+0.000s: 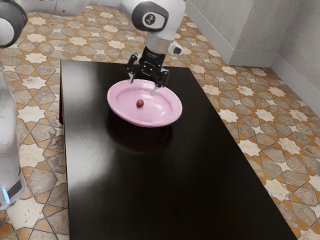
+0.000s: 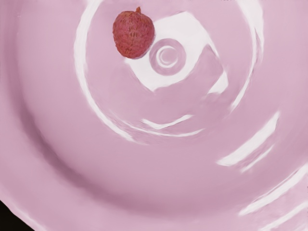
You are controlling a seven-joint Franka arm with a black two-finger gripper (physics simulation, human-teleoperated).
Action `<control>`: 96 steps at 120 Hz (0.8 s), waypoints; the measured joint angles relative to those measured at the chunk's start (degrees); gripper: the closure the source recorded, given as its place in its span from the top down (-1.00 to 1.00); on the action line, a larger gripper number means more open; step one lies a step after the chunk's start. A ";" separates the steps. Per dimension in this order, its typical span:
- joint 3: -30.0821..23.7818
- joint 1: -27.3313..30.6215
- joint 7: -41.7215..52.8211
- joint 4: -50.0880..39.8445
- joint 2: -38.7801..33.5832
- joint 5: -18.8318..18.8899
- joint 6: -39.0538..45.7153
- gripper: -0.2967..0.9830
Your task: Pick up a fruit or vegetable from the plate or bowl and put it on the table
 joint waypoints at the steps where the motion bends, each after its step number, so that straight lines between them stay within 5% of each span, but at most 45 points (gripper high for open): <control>1: 0.06 -0.05 0.40 -0.06 0.21 -0.04 0.28 0.53; 35: 5.32 0.11 11.17 -7.47 -0.92 -1.53 5.60 0.53; 96: 10.46 1.33 21.42 -7.63 1.38 -2.72 9.39 0.53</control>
